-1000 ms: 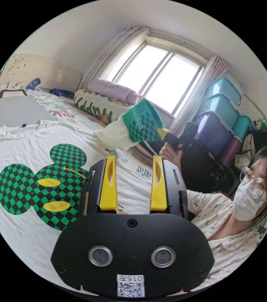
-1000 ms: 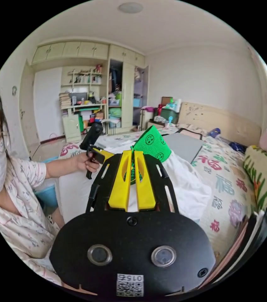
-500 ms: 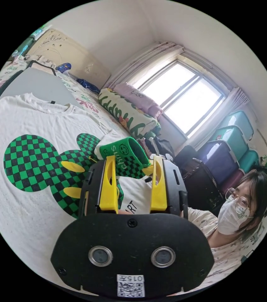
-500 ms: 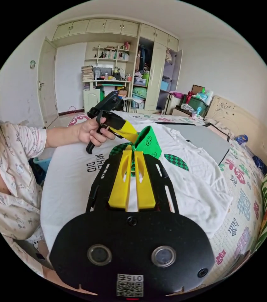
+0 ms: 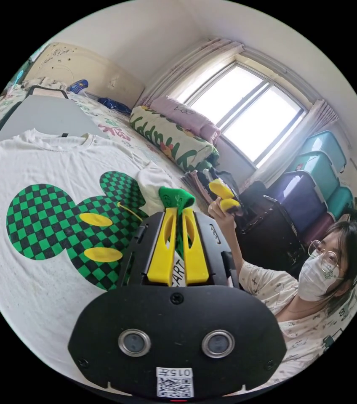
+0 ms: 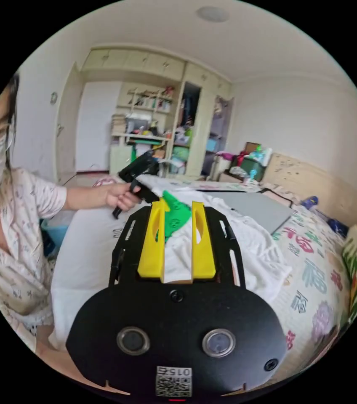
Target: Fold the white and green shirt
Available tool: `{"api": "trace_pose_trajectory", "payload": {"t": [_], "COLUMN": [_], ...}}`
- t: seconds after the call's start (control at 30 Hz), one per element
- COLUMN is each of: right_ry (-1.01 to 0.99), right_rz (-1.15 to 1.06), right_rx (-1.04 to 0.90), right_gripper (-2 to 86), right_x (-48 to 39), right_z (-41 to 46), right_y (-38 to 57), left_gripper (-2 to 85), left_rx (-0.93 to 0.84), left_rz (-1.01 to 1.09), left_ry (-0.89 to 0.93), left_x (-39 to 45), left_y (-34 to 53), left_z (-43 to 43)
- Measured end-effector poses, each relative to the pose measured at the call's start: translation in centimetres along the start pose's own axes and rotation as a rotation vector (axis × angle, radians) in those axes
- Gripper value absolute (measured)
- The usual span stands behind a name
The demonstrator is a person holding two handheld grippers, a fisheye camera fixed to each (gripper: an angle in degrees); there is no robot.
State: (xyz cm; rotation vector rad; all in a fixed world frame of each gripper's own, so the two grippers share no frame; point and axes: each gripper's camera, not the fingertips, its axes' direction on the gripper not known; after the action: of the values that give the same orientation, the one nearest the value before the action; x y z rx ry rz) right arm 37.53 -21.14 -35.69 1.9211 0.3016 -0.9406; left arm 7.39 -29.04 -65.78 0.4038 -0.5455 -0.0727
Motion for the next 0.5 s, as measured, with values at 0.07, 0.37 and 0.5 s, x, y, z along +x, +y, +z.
{"api": "trace_pose_trajectory", "payload": {"t": [0.07, 0.37, 0.5], "right_ry": [0.174, 0.366, 0.316], "right_rz": [0.088, 0.363, 0.263], "right_rx": [0.039, -0.173, -0.32], "right_gripper": [7.1, 8.6, 9.6], "right_x": [2.8, 14.1, 14.0], "right_z": [-1.3, 3.1, 8.8], "right_y": [0.9, 4.1, 3.9], "left_gripper": [0.4, -0.2, -0.2], "left_rx": [0.052, 0.159, 0.16], "left_rz": [0.024, 0.038, -0.045], "left_ry": [-0.026, -0.175, -0.257], "left_x": [1.4, 7.7, 7.3], "left_y": [-0.3, 2.4, 8.9], "left_z": [-1.3, -12.8, -16.5]}}
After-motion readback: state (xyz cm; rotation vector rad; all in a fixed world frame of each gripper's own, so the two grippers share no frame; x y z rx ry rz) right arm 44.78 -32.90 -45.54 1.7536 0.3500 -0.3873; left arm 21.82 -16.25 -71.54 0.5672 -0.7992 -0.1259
